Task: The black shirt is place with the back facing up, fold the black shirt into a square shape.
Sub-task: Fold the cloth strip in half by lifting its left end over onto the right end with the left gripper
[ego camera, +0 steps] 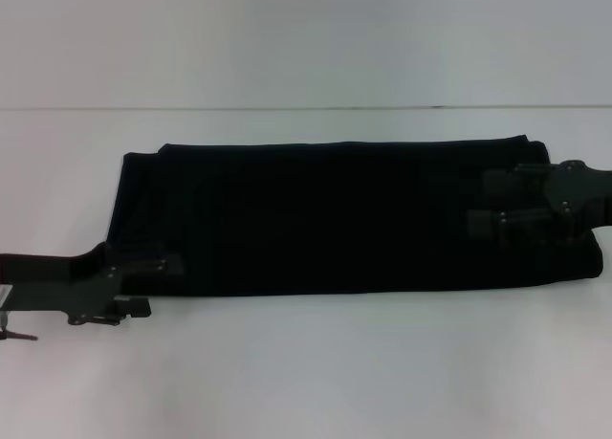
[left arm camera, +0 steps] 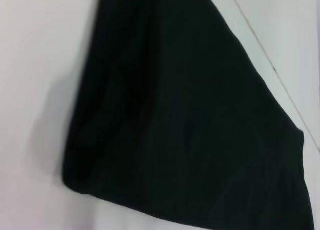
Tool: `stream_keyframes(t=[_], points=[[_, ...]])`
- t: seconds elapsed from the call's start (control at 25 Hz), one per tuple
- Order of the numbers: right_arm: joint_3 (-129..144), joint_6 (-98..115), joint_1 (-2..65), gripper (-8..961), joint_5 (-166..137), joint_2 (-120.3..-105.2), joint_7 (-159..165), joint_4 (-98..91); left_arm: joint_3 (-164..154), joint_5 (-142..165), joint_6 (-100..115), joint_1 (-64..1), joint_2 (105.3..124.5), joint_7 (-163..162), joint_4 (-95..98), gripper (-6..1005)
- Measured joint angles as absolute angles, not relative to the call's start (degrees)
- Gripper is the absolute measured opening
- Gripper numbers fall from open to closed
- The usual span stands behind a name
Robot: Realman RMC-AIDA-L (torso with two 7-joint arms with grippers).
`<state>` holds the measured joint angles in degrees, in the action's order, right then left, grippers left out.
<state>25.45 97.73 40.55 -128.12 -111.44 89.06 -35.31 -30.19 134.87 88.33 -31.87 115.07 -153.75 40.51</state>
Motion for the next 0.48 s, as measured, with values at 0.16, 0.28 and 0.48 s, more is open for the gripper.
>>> stream_keyframes(t=[0.16, 0.28, 0.48], points=[[25.51, 97.7, 41.14, 934, -128.05, -111.46, 88.59, -35.39, -28.26, 134.91, 87.19, -31.79, 114.89, -157.64, 39.6, 901], [25.58, 97.7, 41.38, 931, -128.05, -111.45, 88.51, -35.4, -27.02, 134.95, 86.91, -32.02, 114.48, -159.14, 37.98, 901], [25.36, 97.72, 41.55, 931, -128.05, -111.48, 88.12, -35.42, -26.51, 135.02, 85.54, -32.03, 114.32, -161.73, 36.21, 900]])
